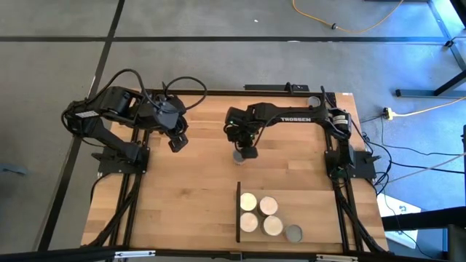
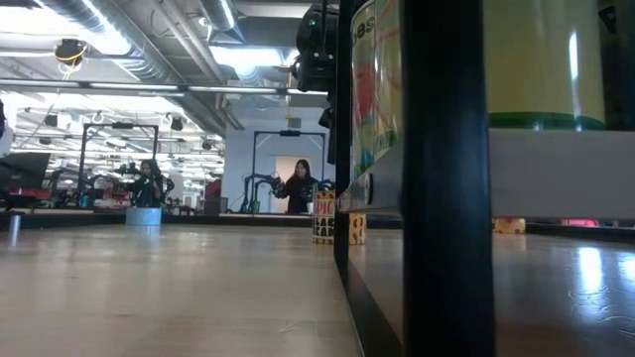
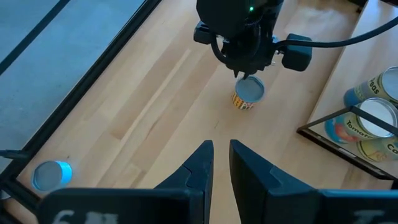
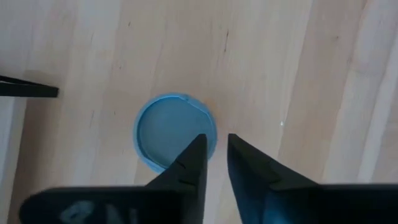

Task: Pick and place cans onto a shelf
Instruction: Put the bottom canned pineapple rings on the shelf

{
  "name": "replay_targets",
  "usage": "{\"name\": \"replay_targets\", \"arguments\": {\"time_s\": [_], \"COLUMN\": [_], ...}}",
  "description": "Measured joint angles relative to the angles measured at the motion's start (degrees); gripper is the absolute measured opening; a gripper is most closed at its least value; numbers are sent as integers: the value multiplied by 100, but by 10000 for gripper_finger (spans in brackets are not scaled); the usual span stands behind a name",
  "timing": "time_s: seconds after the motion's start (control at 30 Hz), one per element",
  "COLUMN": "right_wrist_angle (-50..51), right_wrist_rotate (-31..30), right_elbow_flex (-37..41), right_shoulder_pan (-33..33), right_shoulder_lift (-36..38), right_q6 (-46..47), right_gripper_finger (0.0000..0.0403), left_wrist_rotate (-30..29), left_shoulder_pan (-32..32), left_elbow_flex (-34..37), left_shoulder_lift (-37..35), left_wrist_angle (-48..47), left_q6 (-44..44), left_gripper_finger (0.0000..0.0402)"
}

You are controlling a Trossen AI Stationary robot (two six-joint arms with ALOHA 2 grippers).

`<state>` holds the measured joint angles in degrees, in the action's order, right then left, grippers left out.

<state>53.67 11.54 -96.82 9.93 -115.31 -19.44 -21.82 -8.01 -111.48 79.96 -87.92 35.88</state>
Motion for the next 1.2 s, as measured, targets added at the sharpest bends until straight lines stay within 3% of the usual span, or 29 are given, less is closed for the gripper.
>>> {"name": "replay_targets", "arguments": {"time_s": [0.17, 0.43, 0.67, 0.87, 1.2], "right_wrist_angle": [-99, -948, -949, -931, -937], "right_wrist_rotate": [54, -73, -189, 290, 316], "right_elbow_flex": [291, 786, 814, 814, 814], "right_shoulder_pan": [0, 2, 104, 160, 155], "right_shoulder_lift": [0, 0, -33, -33, -65], "right_q6": [121, 397, 408, 463, 562], "right_gripper_finger": [95, 95, 95, 94, 94], "left_wrist_rotate": [0, 0, 0, 2, 2], "left_shoulder_pan": [-2, 0, -1, 0, 0], "left_elbow_flex": [0, 0, 0, 0, 0], "left_shoulder_lift": [0, 0, 0, 0, 0], "left_wrist_angle": [0, 4, 7, 4, 4], "left_q6": [0, 0, 1, 129, 129], "left_gripper_finger": [44, 44, 44, 44, 44]}}
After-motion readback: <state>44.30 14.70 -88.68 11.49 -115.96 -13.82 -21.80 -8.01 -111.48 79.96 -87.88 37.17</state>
